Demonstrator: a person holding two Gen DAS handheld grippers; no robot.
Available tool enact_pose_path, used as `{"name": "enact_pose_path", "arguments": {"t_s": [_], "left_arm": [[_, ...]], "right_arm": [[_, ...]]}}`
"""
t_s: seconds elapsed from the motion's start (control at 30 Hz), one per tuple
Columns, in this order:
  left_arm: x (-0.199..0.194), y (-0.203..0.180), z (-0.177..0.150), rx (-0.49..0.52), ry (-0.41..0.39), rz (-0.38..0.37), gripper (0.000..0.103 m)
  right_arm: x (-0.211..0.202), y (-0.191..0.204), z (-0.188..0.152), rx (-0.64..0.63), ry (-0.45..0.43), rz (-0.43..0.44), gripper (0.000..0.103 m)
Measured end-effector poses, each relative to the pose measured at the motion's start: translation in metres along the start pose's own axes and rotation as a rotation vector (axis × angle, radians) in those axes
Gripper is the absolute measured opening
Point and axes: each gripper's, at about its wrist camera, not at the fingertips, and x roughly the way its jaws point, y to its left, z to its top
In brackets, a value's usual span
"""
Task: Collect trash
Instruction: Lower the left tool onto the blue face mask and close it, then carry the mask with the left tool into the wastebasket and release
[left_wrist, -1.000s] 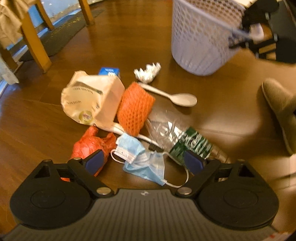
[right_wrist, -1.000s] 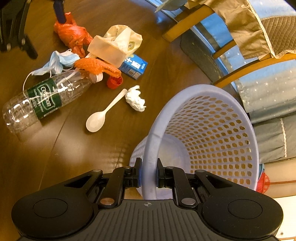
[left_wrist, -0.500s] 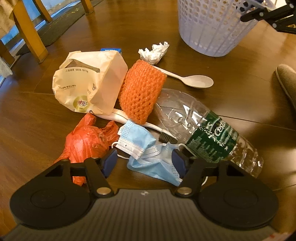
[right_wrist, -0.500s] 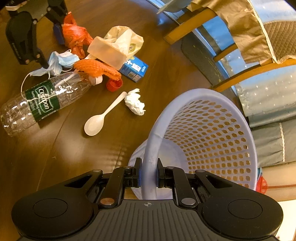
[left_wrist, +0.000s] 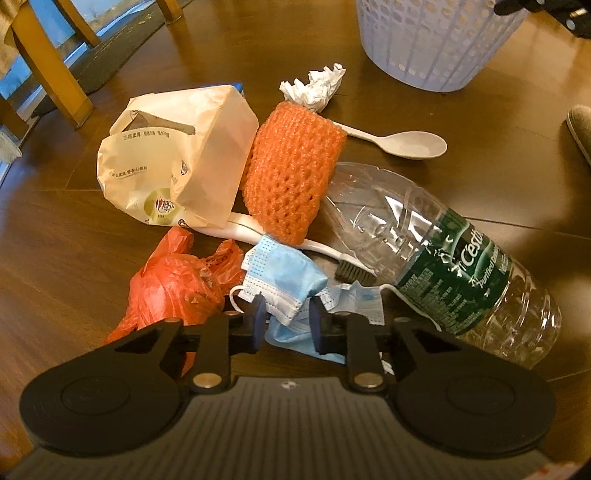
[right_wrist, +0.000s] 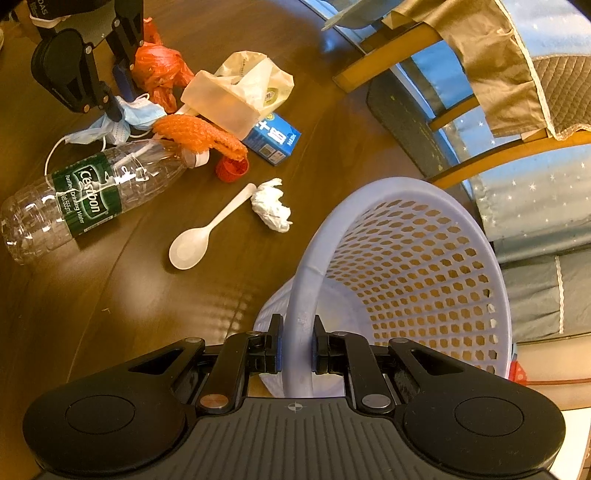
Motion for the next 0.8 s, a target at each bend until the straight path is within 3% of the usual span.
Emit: {"name": "enact_pose_path", "arguments": {"t_s": [0.1,0.4,0.6,0.8], "left_arm": [[-0.002,-0.002,0.000,0.007,0.003,0.006,0.008],[-0.038,0.003,0.009,0.016,0.003,0.023,0.006],[-0.094,0.011,0.033,0.003,-0.069,0.035,0.006],[-0.152,0.015,0.085,0.008,-0.202,0.052,0.006]], "right_arm": [[0.000,0.001,0.000,-0.006,-0.001,0.000,0.010],[0.000,0.003,-0.002,-0.016,-0.004,-0.001,0.010],[-0.001,0.010,-0.005,-0.064,-0.014,-0.008,0.010],[-0.002,0.014,-0.006,-0.093,-0.015,-0.009,0.010]]}}
